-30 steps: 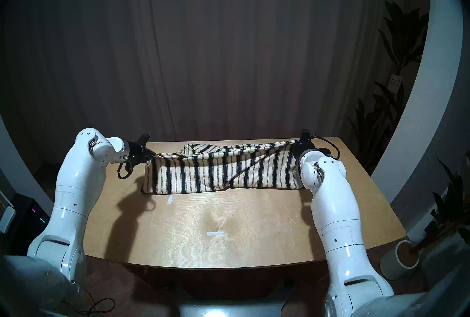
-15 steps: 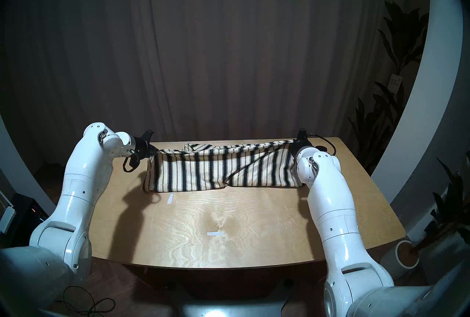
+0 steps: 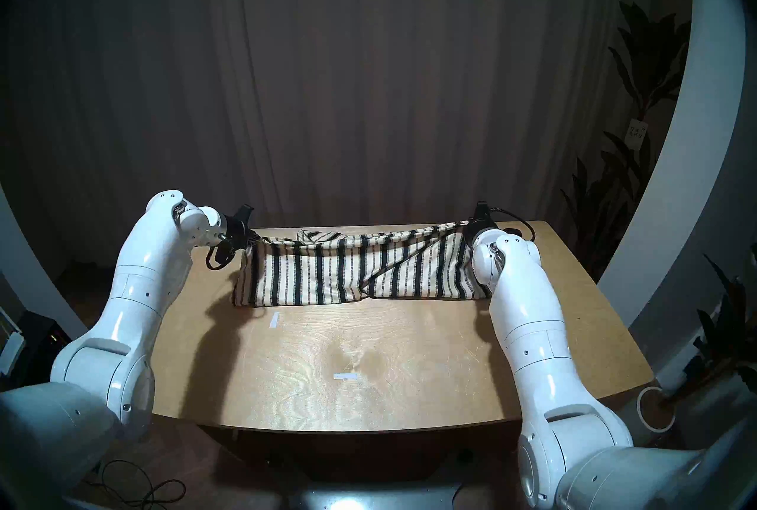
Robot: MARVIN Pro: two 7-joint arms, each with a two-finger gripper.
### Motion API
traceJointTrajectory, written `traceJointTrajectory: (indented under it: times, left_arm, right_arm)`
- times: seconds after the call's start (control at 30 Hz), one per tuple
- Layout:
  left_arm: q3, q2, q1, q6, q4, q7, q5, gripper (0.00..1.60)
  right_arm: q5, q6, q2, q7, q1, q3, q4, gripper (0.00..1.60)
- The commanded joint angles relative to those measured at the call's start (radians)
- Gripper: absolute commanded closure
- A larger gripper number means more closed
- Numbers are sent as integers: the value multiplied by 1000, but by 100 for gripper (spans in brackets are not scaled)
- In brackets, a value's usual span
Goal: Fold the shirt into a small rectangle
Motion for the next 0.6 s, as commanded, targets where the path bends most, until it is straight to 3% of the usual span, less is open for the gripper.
traceJointTrajectory:
  times: [0.0,0.57]
  left_arm:
    - [4,-4,-79,-21,30,-21,21,160]
    - [25,-17,-142,-65,149,-51,64,160]
  right_arm:
    - [-8,-5,8,6,76,1,15,160]
    - [-27,-11,8,7,128,-18,111,160]
